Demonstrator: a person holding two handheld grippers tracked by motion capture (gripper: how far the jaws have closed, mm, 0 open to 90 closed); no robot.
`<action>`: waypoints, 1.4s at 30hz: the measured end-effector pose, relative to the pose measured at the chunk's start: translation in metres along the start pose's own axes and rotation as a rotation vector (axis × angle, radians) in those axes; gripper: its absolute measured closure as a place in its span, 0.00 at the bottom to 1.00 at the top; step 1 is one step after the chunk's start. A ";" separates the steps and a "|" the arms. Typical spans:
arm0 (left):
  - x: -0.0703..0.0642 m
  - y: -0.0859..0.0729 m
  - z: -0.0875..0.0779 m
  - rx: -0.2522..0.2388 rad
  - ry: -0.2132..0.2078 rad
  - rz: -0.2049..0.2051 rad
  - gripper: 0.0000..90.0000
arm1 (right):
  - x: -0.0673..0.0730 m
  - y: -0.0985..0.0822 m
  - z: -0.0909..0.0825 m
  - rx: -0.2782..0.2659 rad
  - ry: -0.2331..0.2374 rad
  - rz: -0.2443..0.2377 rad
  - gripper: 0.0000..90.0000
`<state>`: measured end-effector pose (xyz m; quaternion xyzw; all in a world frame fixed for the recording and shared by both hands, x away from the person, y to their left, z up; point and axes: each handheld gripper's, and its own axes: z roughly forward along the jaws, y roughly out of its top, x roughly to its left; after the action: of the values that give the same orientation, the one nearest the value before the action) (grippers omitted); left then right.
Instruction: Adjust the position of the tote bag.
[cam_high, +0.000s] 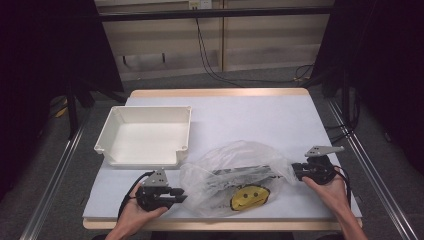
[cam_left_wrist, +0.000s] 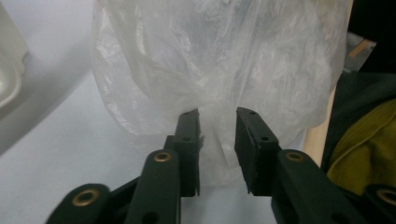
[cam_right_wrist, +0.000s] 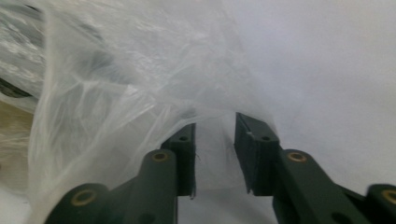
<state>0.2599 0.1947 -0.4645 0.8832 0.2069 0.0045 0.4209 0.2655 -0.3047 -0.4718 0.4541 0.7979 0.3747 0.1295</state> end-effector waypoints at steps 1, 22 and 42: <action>0.000 0.001 -0.002 -0.017 0.001 -0.001 0.77 | 0.000 0.000 -0.002 -0.010 0.000 0.003 0.66; -0.004 0.029 -0.056 -0.266 0.063 -0.051 0.39 | 0.024 0.009 -0.071 -0.237 0.026 -0.005 0.19; 0.002 0.104 0.007 -0.187 -0.032 0.025 1.00 | 0.049 0.068 -0.045 -0.216 0.169 -0.144 1.00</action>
<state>0.3004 0.1321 -0.3914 0.8425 0.1876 0.0148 0.5047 0.2564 -0.2653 -0.3857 0.3459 0.7915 0.4851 0.1363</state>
